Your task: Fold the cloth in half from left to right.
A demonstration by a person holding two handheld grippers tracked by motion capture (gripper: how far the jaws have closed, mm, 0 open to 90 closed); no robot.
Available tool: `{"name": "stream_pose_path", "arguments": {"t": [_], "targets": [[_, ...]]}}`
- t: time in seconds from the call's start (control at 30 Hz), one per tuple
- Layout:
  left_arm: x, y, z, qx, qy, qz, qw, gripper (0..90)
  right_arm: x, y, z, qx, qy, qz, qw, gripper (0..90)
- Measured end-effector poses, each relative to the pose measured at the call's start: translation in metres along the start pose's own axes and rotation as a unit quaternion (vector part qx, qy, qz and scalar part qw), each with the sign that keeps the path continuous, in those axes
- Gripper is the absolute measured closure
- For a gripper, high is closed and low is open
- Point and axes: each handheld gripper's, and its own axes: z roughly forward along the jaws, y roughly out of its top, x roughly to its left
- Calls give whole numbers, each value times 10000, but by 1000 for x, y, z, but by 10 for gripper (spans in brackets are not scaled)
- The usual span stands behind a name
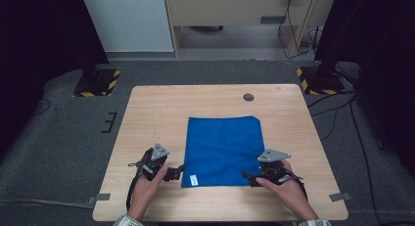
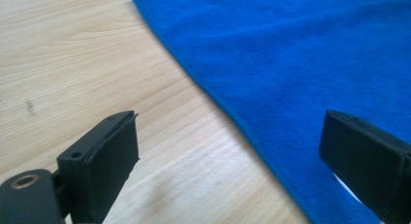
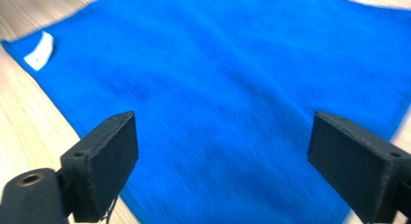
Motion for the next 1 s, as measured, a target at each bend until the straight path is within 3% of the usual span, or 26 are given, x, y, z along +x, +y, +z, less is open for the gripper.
{"name": "stream_pose_path", "arguments": {"t": [0.2, 0.27, 0.37, 0.47, 0.6, 0.7, 0.8, 1.0], "targets": [[15, 2, 1, -98, 19, -193, 9998, 65, 11, 15, 16, 151, 128, -153, 9997, 126], [19, 5, 2, -46, 3, -151, 9999, 66, 16, 19, 21, 155, 189, -171, 9996, 139], [24, 14, 1, -134, 2, -45, 9999, 66, 23, 23, 29, 165, 260, -166, 9994, 157], [30, 25, -2, -275, -43, -71, 9996, 66, 32, 28, 35, 206, 296, -259, 9990, 200], [40, 40, 0, -135, -72, 89, 9998, 66, 43, 32, 42, 145, 352, -264, 9989, 281], [47, 48, 5, -55, -175, 100, 9998, 66, 51, 35, 47, 116, 485, -296, 9983, 353], [48, 53, 9, -50, -186, 252, 9995, 61, 60, 40, 53, 50, 623, -368, 9974, 373], [50, 57, 19, 45, -243, 236, 9994, 61, 75, 55, 61, 8, 787, -575, 9952, 398]]}}
